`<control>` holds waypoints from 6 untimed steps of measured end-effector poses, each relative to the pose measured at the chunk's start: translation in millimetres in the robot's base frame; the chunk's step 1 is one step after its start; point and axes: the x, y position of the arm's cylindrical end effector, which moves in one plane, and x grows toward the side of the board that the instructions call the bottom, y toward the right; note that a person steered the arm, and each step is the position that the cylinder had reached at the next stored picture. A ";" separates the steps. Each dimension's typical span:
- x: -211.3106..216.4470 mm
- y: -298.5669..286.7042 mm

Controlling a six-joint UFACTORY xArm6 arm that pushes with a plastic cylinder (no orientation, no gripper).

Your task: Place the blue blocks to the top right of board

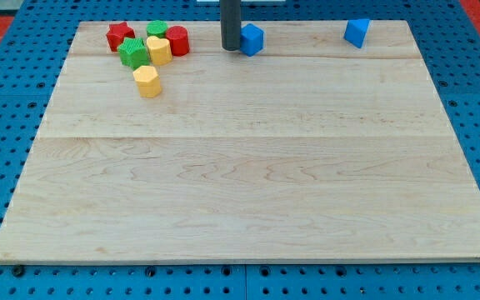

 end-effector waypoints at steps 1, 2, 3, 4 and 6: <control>-17.2 36.1; -23.4 25.2; -36.5 49.1; -26.4 84.3; 15.8 72.1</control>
